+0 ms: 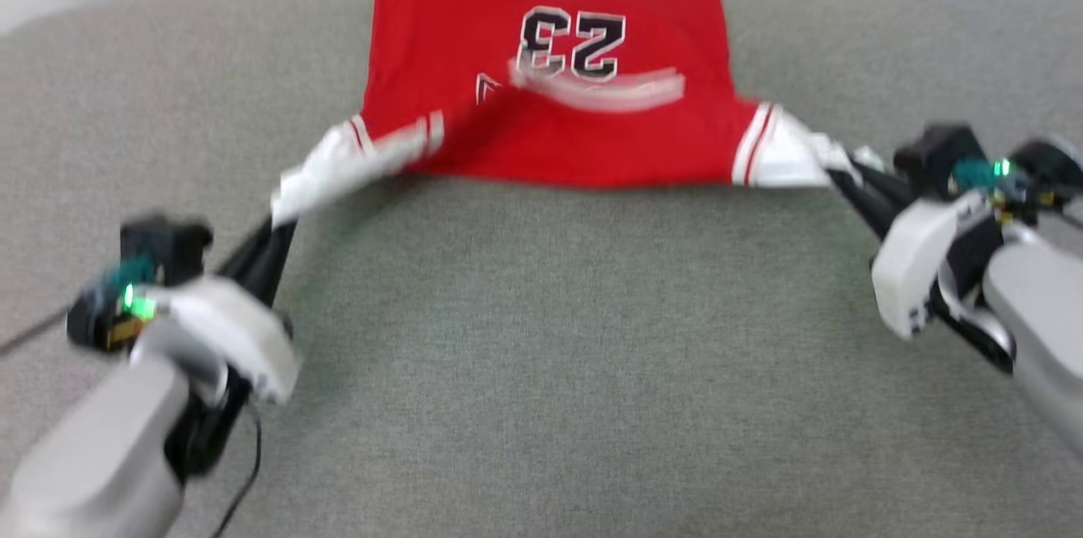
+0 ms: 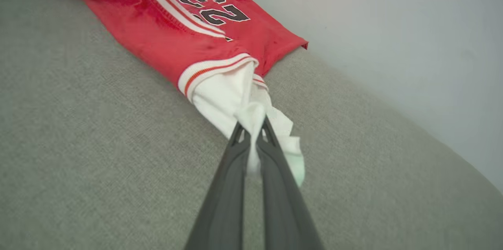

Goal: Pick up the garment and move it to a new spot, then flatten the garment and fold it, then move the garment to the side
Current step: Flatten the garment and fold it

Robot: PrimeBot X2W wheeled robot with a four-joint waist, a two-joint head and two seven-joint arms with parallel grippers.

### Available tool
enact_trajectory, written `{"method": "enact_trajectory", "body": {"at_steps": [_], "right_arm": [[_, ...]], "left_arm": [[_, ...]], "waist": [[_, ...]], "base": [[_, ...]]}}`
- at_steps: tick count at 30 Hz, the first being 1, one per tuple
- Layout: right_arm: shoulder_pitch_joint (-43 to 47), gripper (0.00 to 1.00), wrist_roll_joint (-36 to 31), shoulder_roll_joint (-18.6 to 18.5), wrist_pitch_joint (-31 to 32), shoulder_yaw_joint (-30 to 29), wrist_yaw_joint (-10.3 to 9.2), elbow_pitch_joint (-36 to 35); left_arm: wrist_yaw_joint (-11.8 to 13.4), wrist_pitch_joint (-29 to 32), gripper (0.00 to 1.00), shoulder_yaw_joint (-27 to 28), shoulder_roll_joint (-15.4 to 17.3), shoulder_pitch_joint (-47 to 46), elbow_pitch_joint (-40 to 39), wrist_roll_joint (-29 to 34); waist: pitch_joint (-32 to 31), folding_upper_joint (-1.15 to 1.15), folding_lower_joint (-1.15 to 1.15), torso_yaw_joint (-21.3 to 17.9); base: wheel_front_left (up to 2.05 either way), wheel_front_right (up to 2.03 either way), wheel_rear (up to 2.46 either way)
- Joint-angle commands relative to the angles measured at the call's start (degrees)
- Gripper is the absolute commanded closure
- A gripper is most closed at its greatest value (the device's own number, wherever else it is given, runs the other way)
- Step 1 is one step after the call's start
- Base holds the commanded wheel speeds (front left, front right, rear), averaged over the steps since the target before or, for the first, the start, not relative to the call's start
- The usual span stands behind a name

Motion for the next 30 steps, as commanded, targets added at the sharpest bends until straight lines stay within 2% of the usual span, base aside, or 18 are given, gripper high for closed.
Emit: {"method": "enact_trajectory", "body": {"at_steps": [1,8,16,21,25,26,27,28,30], "right_arm": [[1.87,1.0,0.58,-0.8,0.04,0.04,-0.08,-0.72],[15.75,1.0,2.79,-5.62,0.96,-1.45,-0.08,-5.77],[31.47,1.0,2.28,-9.8,3.16,-6.67,-0.09,-13.65],[40.78,1.0,1.24,-11.29,7.17,-11.44,-0.08,-19.19],[44.23,0.99,-0.43,-11.15,10.28,-16.57,-0.09,-23.11],[44.65,0.68,-1.07,-10.78,11.16,-17.83,-0.08,-23.82],[44.68,0.06,-2.0,-10.52,11.84,-19.5,-0.09,-24.5],[44.24,0.0,-2.74,-10.29,12.46,-21.44,-0.09,-25.34],[42.68,0.0,-3.71,-10.22,14.01,-25.42,-0.09,-27.01]], "left_arm": [[0.86,-0.09,1.0,0.25,1.04,2.66,-0.98,-0.64],[6.72,-0.13,1.0,0.97,5.13,18.14,-8.71,-5.33],[12.59,-0.63,1.0,1.28,8.65,31.85,-15.16,-8.91],[15.06,-1.06,1.0,1.33,10.27,37.45,-19.25,-10.01],[16.49,-1.05,1.0,1.39,10.58,38.21,-21.75,-9.66],[16.67,-0.94,1.0,1.37,10.53,37.93,-22.24,-9.53],[16.83,-0.76,1.0,1.34,10.57,37.4,-22.72,-9.21],[17.0,-0.82,1.0,1.36,10.65,36.74,-23.23,-8.89],[17.3,-0.71,1.0,1.46,10.65,35.59,-24.03,-8.26]], "waist": [[-2.58,0.0,0.0,-0.73],[-7.44,0.0,0.0,-1.01],[-11.19,0.0,0.0,-1.79],[-12.02,0.0,0.0,-1.97],[-11.8,0.0,0.0,-1.87],[-11.63,0.0,0.0,-1.82],[-11.35,0.0,0.0,-1.74],[-11.02,0.0,0.0,-1.64],[-10.23,0.0,0.0,-1.34]], "base": [[0.0,0.0,0.0],[0.0,0.0,0.0],[0.0,0.0,0.0],[0.0,0.0,0.0],[0.0,0.0,0.0],[0.0,0.0,0.0],[0.0,0.0,0.0],[0.0,0.0,0.0],[0.0,0.0,0.0]]}}
